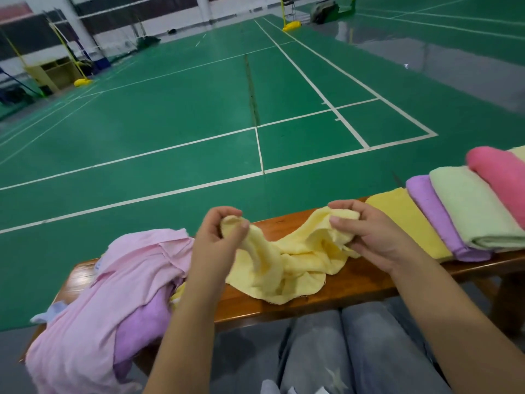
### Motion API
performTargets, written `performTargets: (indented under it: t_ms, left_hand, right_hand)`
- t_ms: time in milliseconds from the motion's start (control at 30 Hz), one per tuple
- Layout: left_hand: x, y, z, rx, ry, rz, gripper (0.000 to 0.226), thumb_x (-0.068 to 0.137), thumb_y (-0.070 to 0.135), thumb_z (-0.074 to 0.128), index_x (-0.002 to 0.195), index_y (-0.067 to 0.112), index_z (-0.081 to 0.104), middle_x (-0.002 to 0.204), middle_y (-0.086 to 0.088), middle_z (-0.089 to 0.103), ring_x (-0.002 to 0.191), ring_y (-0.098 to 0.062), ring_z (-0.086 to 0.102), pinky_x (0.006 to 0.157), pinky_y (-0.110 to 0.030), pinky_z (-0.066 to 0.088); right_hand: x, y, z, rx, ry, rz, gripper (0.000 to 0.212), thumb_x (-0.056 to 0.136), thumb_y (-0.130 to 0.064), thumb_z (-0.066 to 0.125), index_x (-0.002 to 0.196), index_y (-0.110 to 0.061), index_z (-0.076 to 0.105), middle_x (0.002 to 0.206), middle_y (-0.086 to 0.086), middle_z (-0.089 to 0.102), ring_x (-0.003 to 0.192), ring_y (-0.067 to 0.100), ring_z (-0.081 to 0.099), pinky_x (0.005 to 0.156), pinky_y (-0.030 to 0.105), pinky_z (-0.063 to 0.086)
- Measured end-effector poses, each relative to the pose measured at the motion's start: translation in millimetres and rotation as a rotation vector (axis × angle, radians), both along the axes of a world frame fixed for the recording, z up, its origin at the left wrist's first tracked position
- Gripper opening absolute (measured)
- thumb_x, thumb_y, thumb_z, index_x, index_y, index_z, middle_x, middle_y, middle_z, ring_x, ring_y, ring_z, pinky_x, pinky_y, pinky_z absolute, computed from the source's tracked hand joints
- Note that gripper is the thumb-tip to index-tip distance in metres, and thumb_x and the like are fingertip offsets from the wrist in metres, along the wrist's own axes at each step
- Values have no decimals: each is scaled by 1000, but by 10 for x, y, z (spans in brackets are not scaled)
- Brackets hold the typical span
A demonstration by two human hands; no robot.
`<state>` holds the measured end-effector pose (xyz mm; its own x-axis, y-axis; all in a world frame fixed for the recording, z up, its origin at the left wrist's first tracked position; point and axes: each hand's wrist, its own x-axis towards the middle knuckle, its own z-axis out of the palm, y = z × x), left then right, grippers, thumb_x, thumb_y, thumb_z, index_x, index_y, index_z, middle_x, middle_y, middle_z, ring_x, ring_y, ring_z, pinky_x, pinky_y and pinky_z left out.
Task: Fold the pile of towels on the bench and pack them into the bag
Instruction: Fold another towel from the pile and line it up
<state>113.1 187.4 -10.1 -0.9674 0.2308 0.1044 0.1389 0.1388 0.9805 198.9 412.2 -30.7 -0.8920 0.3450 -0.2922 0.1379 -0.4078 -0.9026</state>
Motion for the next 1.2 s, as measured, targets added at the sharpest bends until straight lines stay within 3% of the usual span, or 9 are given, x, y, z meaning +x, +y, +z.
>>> performTargets:
  t_ms: [133, 233, 367, 500, 600, 833, 967, 1067, 1200]
  left_hand:
    - [269, 292, -101, -91, -29, -250, 30, 87, 13, 68, 105, 36, 63, 76, 5, 59, 71, -7, 56, 63, -24, 49]
    - [322, 408, -138, -147, -61, -359, 43, 86, 15, 70, 121, 39, 59, 91, 7, 63, 83, -6, 60, 76, -25, 52]
    - [331, 450, -82, -224, -46, -373, 13, 89, 18, 66, 99, 26, 70, 91, 11, 70, 83, -4, 63, 74, -22, 50]
    - [291, 440, -66, -214, -94, -315, 13, 92, 15, 61, 88, 24, 71, 85, 1, 70, 76, -10, 58, 69, -27, 47]
    - [269, 461, -38, -230, -102, -312, 21, 90, 9, 61, 83, 27, 71, 79, 5, 70, 76, -12, 60, 66, -26, 49]
    - [312, 548, -51, -350, -107, -434, 23, 88, 11, 64, 104, 25, 72, 96, 4, 73, 93, -17, 66, 84, -40, 56]
    - [310, 583, -97, -322, -122, -444, 23, 90, 17, 64, 109, 27, 70, 99, 7, 71, 95, -15, 65, 81, -33, 56]
    - [263, 572, -144, -204, -162, -335, 25, 88, 18, 68, 112, 27, 67, 91, 1, 66, 82, -16, 60, 74, -30, 50]
    - [223, 528, -173, -96, -240, -221, 22, 84, 10, 71, 100, 25, 71, 87, -5, 71, 81, -21, 63, 78, -40, 52]
  right_hand:
    - [84, -132, 53, -103, 89, 102, 37, 68, -13, 71, 104, -12, 66, 101, 10, 70, 86, 19, 69, 66, 30, 59]
    - [135, -192, 70, -197, 151, 211, 48, 56, -17, 77, 102, -9, 66, 96, 12, 71, 81, 20, 70, 61, 28, 57]
    - [170, -153, 44, -223, 211, 268, 71, 41, -20, 94, 106, -12, 67, 99, 15, 71, 81, 23, 70, 60, 29, 57]
    - [255, -104, 55, -66, 272, 361, 71, 64, 17, 74, 124, -19, 57, 123, 8, 62, 99, 23, 66, 74, 31, 58]
    - [310, -120, 76, 134, 272, 411, 71, 76, 25, 56, 127, -25, 56, 126, 3, 60, 102, 21, 63, 80, 35, 54]
    - [309, -137, 132, 552, 210, 292, 44, 74, -13, 78, 108, -39, 69, 98, -7, 67, 93, 21, 62, 82, 32, 57]
    - [304, -146, 80, 502, 173, 168, 22, 79, -11, 74, 95, -26, 68, 83, -12, 68, 82, 7, 63, 67, 20, 50]
    - [298, -97, 31, 415, 143, -40, 11, 81, -11, 70, 82, -18, 62, 75, -3, 62, 76, 15, 56, 67, 30, 46]
    - [272, -3, -16, 306, 47, -294, 11, 83, -24, 70, 86, -17, 61, 89, 7, 65, 88, 28, 62, 80, 46, 53]
